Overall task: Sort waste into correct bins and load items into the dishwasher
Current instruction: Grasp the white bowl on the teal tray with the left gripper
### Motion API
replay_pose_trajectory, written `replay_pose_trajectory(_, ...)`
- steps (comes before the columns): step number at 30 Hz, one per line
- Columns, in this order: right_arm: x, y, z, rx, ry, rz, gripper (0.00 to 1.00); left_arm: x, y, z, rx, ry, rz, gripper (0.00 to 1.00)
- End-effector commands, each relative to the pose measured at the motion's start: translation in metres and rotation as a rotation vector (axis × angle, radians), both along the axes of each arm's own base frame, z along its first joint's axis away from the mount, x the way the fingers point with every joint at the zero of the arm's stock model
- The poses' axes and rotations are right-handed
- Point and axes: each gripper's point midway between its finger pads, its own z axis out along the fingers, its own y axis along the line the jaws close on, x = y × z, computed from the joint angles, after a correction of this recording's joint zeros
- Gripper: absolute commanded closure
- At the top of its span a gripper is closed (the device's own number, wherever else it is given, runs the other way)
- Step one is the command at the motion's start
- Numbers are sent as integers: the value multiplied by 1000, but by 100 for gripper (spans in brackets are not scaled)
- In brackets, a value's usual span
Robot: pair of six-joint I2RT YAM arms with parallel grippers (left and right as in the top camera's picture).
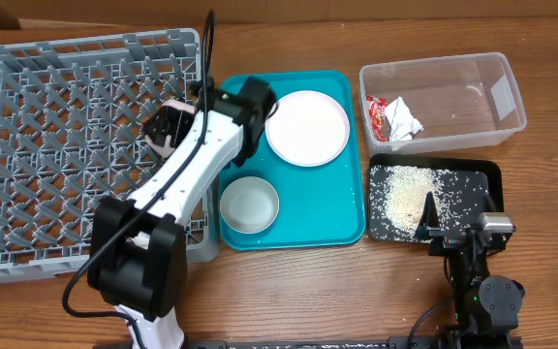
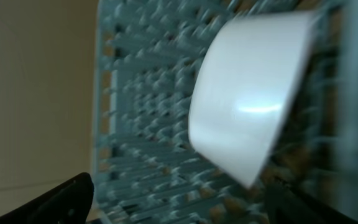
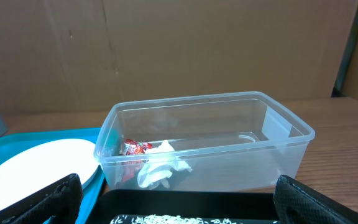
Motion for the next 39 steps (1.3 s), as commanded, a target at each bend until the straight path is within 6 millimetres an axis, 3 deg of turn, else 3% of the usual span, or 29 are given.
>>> replay_pose_trajectory(1,0,0,-2,-3,-4,1,0,9,-63,18,-441,-80,-29,11)
replay_pose_trajectory(4,0,0,-2,-3,-4,1,0,1,-116,6,-742,28,-92,11)
replay_pose_trajectory(6,0,0,-2,-3,-4,1,0,-7,-141,-5,-880,106,-109,10)
replay_pose_trajectory(12,0,0,-2,-3,-5,1,0,-51,-167,-46,-1006,338,-80,30)
replay_pose_trajectory(14,0,0,-2,-3,-4,1,0,-69,-161,-60,-958,388,-27,35)
replay_pose_trajectory(20,0,0,-2,-3,-4,1,0,-96,-121,-96,-781,376,159,34)
replay_pose_trajectory(26,0,0,-2,-3,-4,1,0,-85,-89,-98,-622,246,204,37)
replay_pose_trajectory(29,0,0,-2,-3,-4,1,0,-84,-87,-99,-613,240,204,35)
replay_pose_trajectory(39,0,0,-2,-3,-4,1,0,-108,-92,-139,-669,321,217,33)
